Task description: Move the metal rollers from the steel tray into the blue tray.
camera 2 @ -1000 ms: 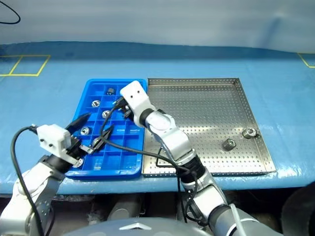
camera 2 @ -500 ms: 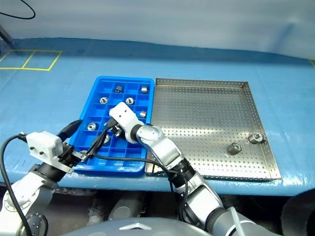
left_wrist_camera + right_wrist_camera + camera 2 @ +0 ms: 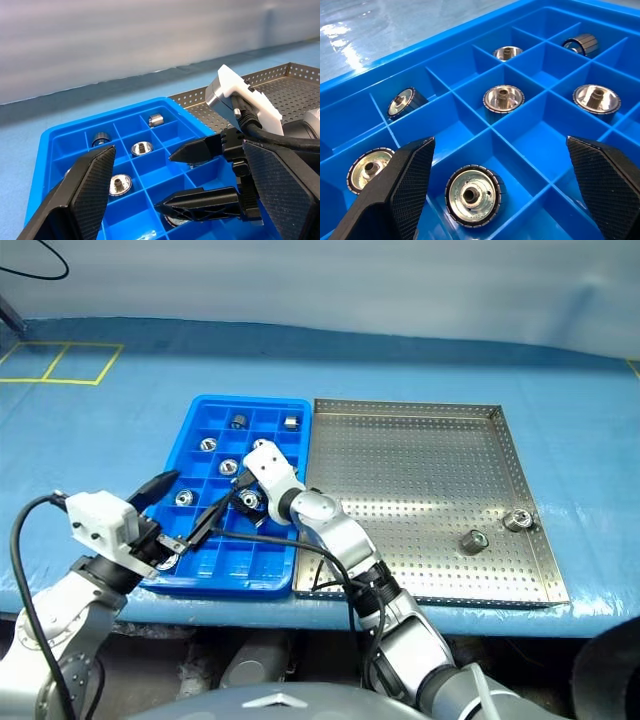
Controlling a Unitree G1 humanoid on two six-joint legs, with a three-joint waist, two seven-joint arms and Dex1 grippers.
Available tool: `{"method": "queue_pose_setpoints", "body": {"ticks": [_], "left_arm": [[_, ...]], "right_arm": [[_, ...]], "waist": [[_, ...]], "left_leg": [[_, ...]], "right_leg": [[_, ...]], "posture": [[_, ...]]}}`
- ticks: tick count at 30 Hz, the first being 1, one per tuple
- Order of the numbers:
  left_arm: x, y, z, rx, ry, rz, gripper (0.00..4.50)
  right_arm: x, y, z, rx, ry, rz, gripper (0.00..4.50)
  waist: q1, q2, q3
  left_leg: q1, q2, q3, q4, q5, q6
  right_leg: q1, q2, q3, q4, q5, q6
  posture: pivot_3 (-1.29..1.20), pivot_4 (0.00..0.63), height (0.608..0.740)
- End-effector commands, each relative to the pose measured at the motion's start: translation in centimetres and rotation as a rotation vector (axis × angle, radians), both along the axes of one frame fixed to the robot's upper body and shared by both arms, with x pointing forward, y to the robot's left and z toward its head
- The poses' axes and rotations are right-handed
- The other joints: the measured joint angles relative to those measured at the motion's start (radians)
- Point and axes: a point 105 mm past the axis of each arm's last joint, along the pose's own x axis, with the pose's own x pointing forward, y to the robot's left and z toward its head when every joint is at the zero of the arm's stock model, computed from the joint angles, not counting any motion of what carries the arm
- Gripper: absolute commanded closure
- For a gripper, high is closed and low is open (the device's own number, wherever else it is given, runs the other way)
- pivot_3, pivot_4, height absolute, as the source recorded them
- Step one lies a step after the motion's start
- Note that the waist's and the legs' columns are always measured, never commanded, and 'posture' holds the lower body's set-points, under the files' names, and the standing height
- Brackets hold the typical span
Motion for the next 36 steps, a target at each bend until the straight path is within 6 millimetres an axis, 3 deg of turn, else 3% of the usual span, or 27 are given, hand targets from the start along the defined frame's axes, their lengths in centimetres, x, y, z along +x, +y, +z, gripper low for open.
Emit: {"method": "queue_pose_setpoints", "body": {"ticks": [1, 4, 10, 13, 18, 22, 29, 36], "left_arm": [[0.2, -1.4, 0.8, -0.018, -0.021, -0.096, 0.0], [1.1, -2.4, 0.9, -0.009, -0.024, -0.159, 0.0], [3.1, -4.4, 0.3, -0.031, -0.018, -0.243, 0.0], [3.8, -5.6, -0.3, -0.023, -0.01, -0.285, 0.0], [4.5, -7.5, -1.9, -0.017, 0.022, -0.355, 0.0], [4.3, -8.4, -2.7, -0.029, 0.048, -0.394, 0.0], [4.2, -8.2, -3.1, -0.046, 0.068, -0.395, 0.0], [4.0, -8.1, -3.4, -0.05, 0.082, -0.399, 0.0]], "right_arm": [[0.0, -2.1, 3.2, 0.079, -0.106, -0.077, 0.02], [0.4, -7.1, 4.3, 0.072, -0.15, -0.289, 0.02], [-0.6, -15.8, 4.1, -0.02, -0.134, -0.638, 0.02], [-1.4, -18.0, 3.5, -0.055, -0.102, -0.726, 0.02], [-3.1, -20.9, 1.8, -0.104, -0.006, -0.866, 0.02], [-4.1, -22.0, 1.0, -0.113, 0.072, -0.938, 0.02], [-5.0, -24.8, 0.8, -0.124, 0.144, -1.07, 0.02], [-5.9, -25.5, -0.8, -0.08, 0.271, -1.109, 0.02]], "waist": [[-0.004, 0.0, 0.0], [-0.004, 0.0, 0.0], [-0.048, 0.001, 0.0], [-0.082, 0.001, 0.0], [-0.124, 0.001, 0.0], [-0.139, 0.001, 0.0], [-0.151, 0.001, 0.0], [-0.153, 0.001, 0.0]], "left_leg": [[0.0, 0.0, 0.0, 0.0, 0.0, 0.0], [-0.001, -0.001, -0.001, 0.0, 0.0, 0.0], [-0.001, 0.0, 0.0, 0.0, 0.001, -0.002], [-0.001, 0.0, 0.001, 0.0, 0.001, -0.002], [0.0, 0.001, 0.003, 0.0, -0.001, 0.001], [0.0, 0.001, 0.003, 0.0, -0.001, 0.002], [0.0, 0.001, 0.003, 0.001, -0.001, 0.003], [0.0, 0.001, 0.003, 0.001, -0.001, 0.003]], "right_leg": [[0.0, 0.0, 0.0, 0.0, 0.0, 0.0], [0.0, -0.001, -0.001, -0.001, 0.0, 0.0], [0.0, -0.002, -0.001, 0.0, 0.0, 0.0], [0.0, -0.002, -0.001, 0.0, 0.0, 0.0], [0.0, -0.002, -0.001, 0.0, 0.0, 0.0], [0.0, -0.002, 0.0, 0.0, 0.0, 0.0], [0.0, -0.002, 0.0, 0.0, 0.0, 0.001], [0.0, -0.002, 0.0, 0.0, 0.003, 0.005]], "posture": [[0.18, 0.15, 0.74], [0.13, 0.15, 0.74], [0.0, 0.15, 0.74], [-0.03, 0.15, 0.74], [-0.1, 0.15, 0.74], [-0.11, 0.15, 0.74], [-0.11, 0.15, 0.74], [-0.1, 0.15, 0.74]]}}
